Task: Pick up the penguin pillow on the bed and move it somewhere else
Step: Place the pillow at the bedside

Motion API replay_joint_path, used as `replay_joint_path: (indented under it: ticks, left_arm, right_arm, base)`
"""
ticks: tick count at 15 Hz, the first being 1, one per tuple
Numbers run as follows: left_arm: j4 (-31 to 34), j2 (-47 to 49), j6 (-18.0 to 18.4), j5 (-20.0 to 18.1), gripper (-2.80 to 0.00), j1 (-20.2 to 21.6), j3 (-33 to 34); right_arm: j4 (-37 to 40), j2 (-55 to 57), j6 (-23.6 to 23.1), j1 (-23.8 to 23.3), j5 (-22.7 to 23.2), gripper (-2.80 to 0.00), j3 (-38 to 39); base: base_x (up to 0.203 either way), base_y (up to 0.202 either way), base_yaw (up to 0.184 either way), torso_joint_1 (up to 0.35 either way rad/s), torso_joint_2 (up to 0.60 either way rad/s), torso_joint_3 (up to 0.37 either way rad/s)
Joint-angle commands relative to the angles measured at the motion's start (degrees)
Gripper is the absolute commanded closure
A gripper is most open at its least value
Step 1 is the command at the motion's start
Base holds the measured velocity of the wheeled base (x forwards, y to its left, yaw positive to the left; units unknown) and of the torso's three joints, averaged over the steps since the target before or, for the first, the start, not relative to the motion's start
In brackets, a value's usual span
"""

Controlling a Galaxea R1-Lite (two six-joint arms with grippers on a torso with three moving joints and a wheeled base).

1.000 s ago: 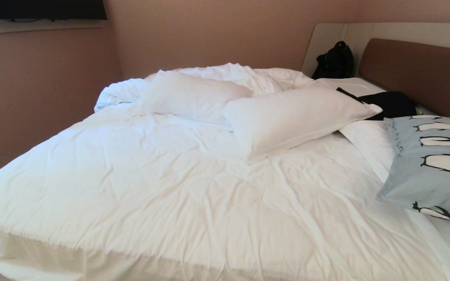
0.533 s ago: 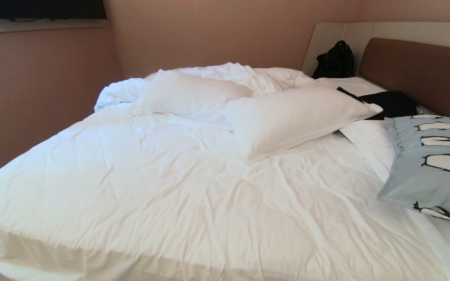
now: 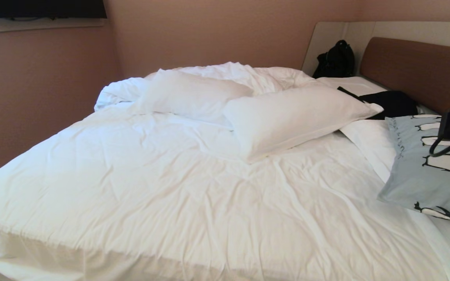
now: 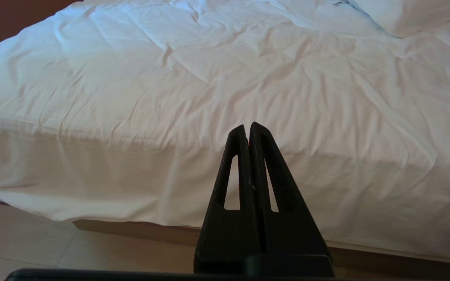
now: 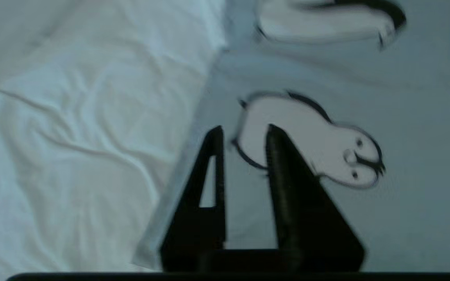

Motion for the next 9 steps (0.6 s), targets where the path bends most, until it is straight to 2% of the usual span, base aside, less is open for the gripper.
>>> replay_joint_path:
  ticks: [1,5,9]
  left_arm:
    - [0.0,0.0,0.0,0.0,0.00,0.0,0.0]
    - [0.0,0.0,0.0,0.0,0.00,0.0,0.0]
    - [0.0,0.0,0.0,0.0,0.00,0.0,0.0]
  right_arm:
    - [7.0,2.2,4.3,-2.0,-2.3,-2.80,2.5]
    - [7.2,-0.3,6.3,-1.7,-2.0,-2.80,10.4]
    - [6.8,-1.0,8.1,6.4,-2.5,-2.80,13.1]
  base:
    - [0.000,0.000,0.000,0.000,0.00,0.000]
    - [0.000,0.000,0.000,0.000,0.00,0.000]
    - [0.000,0.000,0.000,0.000,0.00,0.000]
